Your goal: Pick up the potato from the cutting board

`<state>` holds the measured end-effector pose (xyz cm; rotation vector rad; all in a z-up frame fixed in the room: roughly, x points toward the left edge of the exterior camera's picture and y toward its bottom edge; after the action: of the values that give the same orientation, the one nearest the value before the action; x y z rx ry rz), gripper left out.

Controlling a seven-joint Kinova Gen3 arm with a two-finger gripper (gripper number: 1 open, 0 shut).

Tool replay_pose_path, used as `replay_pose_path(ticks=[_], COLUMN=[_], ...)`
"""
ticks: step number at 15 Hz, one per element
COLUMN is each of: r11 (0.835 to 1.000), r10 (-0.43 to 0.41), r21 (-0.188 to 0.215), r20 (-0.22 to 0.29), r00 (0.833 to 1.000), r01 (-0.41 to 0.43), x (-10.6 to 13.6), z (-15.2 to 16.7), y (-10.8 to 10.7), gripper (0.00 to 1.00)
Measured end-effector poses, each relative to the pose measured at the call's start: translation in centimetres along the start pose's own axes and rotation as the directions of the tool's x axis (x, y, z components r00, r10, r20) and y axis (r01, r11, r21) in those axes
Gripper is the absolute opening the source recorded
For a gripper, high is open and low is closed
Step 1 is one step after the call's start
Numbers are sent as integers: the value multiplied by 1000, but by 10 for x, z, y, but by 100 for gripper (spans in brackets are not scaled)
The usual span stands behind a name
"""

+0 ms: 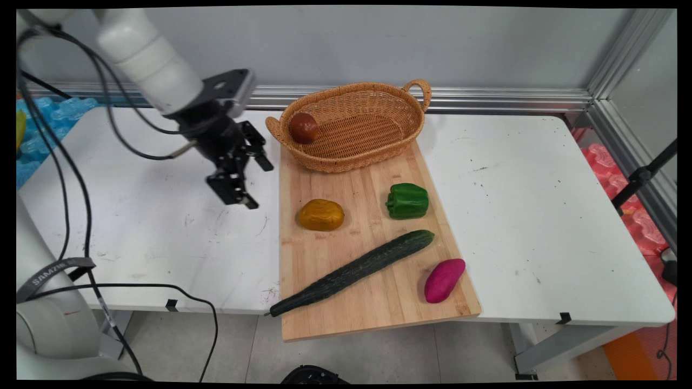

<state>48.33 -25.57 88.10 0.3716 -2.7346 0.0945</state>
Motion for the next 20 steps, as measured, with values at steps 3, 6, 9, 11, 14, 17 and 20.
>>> replay_pose_path(ticks=[3, 6, 9, 11, 14, 17, 20], r11=[998, 995, 991, 989, 986, 985, 984], r10=[-56, -99, -130, -146, -165, -174, -176], r21=[16, 12, 6, 5, 4, 2, -3], r20=[0, -2, -3, -3, -1, 0, 0], r00=[998, 995, 991, 989, 986, 985, 984], r01=[56, 99, 130, 146, 165, 174, 176], x=[14, 26, 36, 41, 48, 52, 57], z=[27, 52, 72, 84, 101, 111, 121], y=[-9, -14, -17, -19, -22, -23, -25], gripper=[100, 100, 100, 100, 100, 100, 0])
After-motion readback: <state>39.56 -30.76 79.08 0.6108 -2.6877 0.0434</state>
